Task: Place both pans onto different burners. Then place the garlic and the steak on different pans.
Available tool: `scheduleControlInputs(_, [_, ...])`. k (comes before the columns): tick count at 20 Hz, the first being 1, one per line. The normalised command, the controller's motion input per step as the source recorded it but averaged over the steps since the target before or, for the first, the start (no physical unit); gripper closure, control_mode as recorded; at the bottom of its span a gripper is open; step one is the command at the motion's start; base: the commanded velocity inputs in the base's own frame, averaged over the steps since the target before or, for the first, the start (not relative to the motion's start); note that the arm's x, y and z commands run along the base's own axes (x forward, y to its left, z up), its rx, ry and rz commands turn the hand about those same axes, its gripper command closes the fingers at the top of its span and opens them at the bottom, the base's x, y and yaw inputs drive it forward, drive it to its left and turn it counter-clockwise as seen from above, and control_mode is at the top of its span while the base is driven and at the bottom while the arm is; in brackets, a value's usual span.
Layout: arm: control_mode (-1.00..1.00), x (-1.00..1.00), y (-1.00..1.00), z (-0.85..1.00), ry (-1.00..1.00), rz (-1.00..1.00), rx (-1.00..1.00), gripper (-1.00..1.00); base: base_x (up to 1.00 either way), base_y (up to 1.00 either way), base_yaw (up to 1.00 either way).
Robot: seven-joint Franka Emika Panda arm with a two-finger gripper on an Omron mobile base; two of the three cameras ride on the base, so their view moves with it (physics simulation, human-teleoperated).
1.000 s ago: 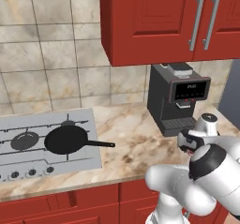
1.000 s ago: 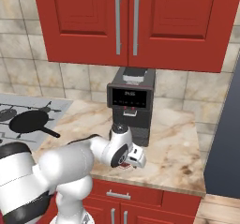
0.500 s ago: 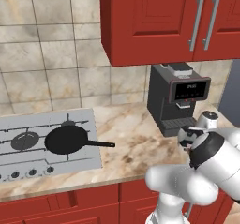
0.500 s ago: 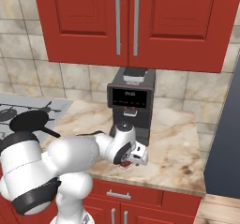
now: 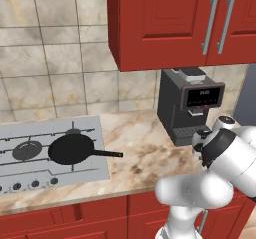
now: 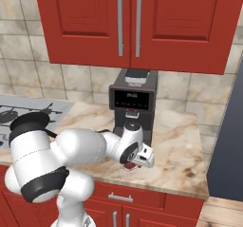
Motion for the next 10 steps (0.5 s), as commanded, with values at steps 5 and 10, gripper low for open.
scheduleControlInputs(5, [-1.0,0.0,0.0,-0.58,0.0,0.0,-0.01,1.0,0.0,0.0,0.0])
scheduleControlInputs(10, [-1.0,-0.23,0.01,0.03,-0.12,0.0,-0.01,1.0,0.0,0.0,0.0])
